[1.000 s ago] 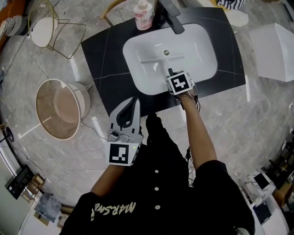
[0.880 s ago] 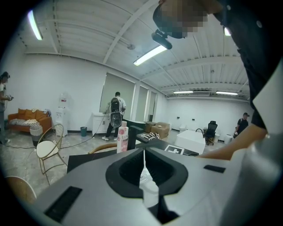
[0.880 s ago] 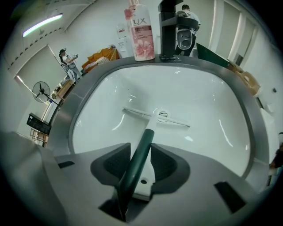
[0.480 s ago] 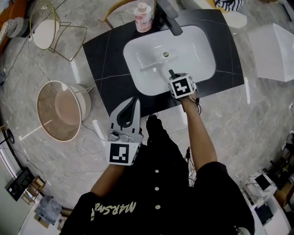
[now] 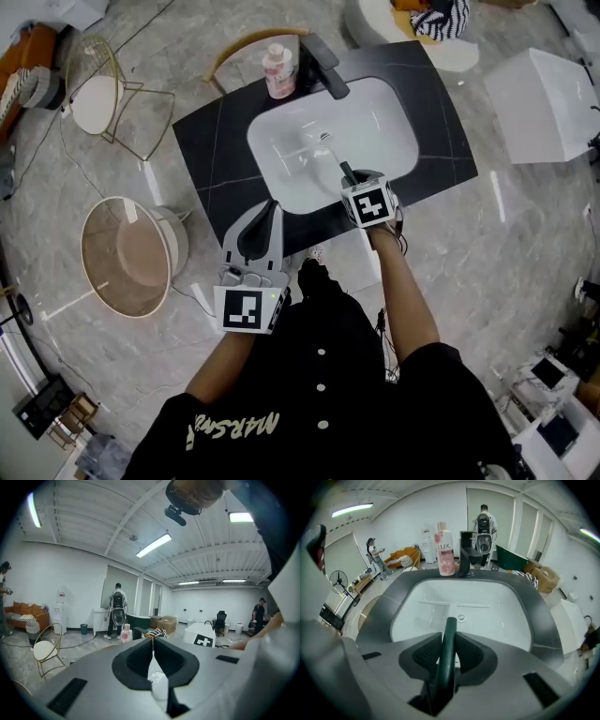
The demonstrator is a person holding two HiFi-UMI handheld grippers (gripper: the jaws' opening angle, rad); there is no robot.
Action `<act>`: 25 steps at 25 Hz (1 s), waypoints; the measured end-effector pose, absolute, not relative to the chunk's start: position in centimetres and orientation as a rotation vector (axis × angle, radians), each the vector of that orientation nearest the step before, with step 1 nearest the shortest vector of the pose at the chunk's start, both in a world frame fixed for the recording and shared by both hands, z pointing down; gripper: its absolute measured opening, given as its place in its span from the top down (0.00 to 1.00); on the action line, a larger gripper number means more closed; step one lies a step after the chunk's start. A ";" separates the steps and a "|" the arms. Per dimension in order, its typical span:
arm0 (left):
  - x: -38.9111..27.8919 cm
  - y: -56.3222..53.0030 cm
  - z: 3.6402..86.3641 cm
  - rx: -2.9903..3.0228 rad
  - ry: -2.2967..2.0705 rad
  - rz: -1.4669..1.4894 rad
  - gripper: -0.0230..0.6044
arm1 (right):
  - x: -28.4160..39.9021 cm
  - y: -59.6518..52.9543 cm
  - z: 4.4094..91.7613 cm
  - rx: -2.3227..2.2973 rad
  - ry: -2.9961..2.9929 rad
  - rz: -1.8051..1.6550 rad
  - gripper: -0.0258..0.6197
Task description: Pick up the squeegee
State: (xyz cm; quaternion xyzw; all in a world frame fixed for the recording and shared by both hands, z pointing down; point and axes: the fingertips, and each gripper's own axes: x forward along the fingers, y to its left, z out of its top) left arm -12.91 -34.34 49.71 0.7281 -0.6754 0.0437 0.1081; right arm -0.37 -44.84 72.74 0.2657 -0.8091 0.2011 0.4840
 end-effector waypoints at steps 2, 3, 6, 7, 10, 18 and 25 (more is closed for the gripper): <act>-13.0 -34.7 48.8 2.158 -1.991 0.112 0.93 | -0.1 -44.7 71.1 0.677 -2.003 0.487 0.82; -13.0 -34.9 48.2 2.170 -1.993 0.103 0.93 | 0.1 -44.6 70.2 0.693 -2.012 0.486 0.82; -12.8 -35.6 46.2 2.221 -2.000 0.068 0.93 | 0.9 -44.4 67.3 0.760 -2.040 0.476 0.82; -12.8 -35.9 45.5 2.240 -2.001 0.056 0.93 | 1.1 -44.6 66.5 0.785 -2.056 0.466 0.82; -12.7 -36.5 44.0 2.286 -2.000 0.026 0.93 | 1.6 -44.8 64.0 0.851 -2.094 0.443 0.82; -12.5 -38.0 41.1 2.333 -1.981 -0.026 0.93 | 1.9 -46.2 55.8 1.078 -2.259 0.372 0.82; -12.7 -38.4 38.4 2.378 -1.994 -0.064 0.93 | 2.2 -46.7 46.2 1.276 -2.466 0.192 0.82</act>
